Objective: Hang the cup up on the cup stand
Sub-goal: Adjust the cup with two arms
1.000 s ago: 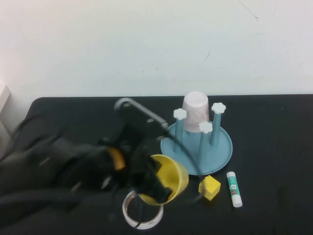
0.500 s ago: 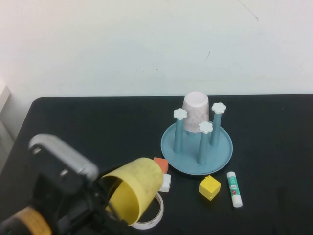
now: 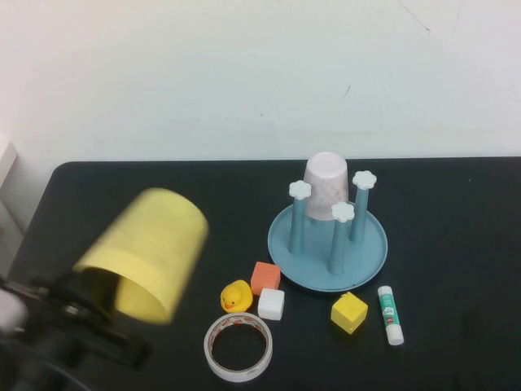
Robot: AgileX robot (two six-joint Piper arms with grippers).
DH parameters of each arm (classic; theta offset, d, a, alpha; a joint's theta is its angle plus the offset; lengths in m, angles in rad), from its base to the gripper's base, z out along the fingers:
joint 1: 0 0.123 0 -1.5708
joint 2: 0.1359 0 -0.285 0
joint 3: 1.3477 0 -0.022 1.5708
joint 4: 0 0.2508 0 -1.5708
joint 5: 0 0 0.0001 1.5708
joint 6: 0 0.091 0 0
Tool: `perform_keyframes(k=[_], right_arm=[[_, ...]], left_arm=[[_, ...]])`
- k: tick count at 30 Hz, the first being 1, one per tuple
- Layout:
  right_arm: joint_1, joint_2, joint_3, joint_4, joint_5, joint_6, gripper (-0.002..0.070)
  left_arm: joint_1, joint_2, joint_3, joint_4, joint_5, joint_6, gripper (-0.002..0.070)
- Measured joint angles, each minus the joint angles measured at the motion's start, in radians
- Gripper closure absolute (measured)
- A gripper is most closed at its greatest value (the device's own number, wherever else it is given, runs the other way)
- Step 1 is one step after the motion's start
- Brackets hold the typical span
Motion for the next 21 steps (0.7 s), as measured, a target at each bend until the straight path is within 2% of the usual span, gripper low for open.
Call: perform_keyframes(k=[4,9,12,14,17,18,19,21], right_arm=[[0.0,0.065,0.0,0.099,0.055,-0.046,0.0666],[0.0,0.239,-0.1,0.184,0.121,-0.21,0.0661],[0.0,0.38,-0.184,0.278,0.188,-0.328,0.06],[0.0,0.495,-0.234,0.348,0.273,-0.38,0.0485],[0.0,0.678,-0.3,0.387,0.411,-0.4,0.0226],[0.0,0.727,-0.327,0.389,0.451,-0.4,0.016],[0.0,0.785,-0.356,0.391,0.5,-0.401,0.0098],[0.013,0.88,-0.415,0.393,0.565,-0.398,0.0036]], left_arm=[[0.0,0.0,0.004,-0.067,-0.118,-0.003,0.0659],[0.0,0.0,0.004,-0.039,-0.148,-0.001,0.0659],[0.0,0.0,0.004,0.013,-0.149,-0.001,0.0659],[0.0,0.0,0.004,0.046,-0.149,-0.001,0.0659],[0.0,0.0,0.004,0.071,-0.149,-0.001,0.0659],[0.0,0.0,0.004,0.073,-0.149,-0.001,0.0659],[0.0,0.0,0.004,0.074,-0.149,-0.001,0.0659],[0.0,0.0,0.004,0.08,-0.151,-0.001,0.0659]])
